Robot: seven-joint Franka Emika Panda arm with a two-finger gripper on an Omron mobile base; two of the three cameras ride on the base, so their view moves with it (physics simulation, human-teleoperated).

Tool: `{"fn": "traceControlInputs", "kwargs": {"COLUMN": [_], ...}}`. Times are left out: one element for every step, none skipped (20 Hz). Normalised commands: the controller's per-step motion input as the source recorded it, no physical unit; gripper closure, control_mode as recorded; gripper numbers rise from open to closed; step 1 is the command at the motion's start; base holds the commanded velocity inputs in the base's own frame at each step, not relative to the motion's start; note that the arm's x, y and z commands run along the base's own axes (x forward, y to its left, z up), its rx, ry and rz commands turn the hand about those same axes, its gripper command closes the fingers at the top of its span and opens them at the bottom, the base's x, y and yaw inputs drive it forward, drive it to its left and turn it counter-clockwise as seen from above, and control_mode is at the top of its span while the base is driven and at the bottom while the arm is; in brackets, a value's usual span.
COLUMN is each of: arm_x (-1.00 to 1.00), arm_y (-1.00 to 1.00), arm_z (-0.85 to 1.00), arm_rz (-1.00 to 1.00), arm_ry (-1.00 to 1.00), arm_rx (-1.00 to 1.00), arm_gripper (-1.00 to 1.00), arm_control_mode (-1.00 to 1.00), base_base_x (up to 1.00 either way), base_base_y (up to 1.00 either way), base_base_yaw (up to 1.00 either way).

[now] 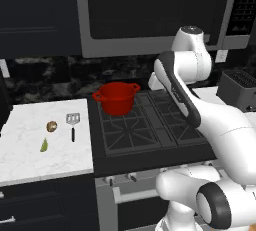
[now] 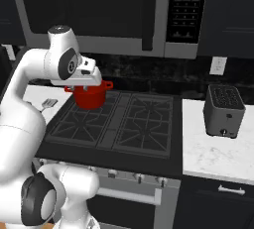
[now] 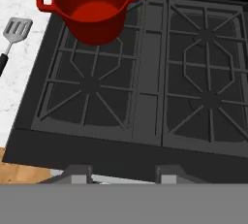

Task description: Put the lemon wedge and mushroom in the pot. Retrieve the spatula and lightly stir the vegetables in the pot.

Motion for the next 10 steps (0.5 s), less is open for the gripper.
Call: {"fn": "traceControlInputs", "kwargs": {"arm_x": [-0.01,0.0,0.0,0.0,0.0,0.0,0.0,0.0,0.0,0.0], "arm_y": [0.0,0.0,0.0,0.0,0.0,0.0,0.0,0.0,0.0,0.0], "arm_z": [0.0,0.0,0.0,0.0,0.0,0.0,0.0,0.0,0.0,0.0], "arm_rz": [0.0,0.0,0.0,0.0,0.0,0.0,0.0,0.0,0.0,0.0], "arm_ry": [-0.02,0.0,0.0,0.0,0.0,0.0,0.0,0.0,0.0,0.0], "arm_rx": [0.0,0.0,0.0,0.0,0.0,0.0,0.0,0.0,0.0,0.0], "arm_gripper": [-1.0,-1.0,-1.0,-1.0,-1.0,-1.0,-1.0,-1.0,-1.0,-1.0], "arm_control_mode": [-1.0,-1.0,1.0,1.0,1.0,1.0,1.0,1.0,1.0,1.0], "base_base_x": [0.0,0.0,0.0,0.0,-0.06,-0.14,-0.21,-0.23,-0.23,-0.23], "base_base_y": [0.0,0.0,0.0,0.0,0.16,0.4,0.69,0.82,0.96,1.0], "base_base_yaw": [0.0,0.0,0.0,0.0,0.0,0.0,0.0,0.0,0.0,0.0]}}
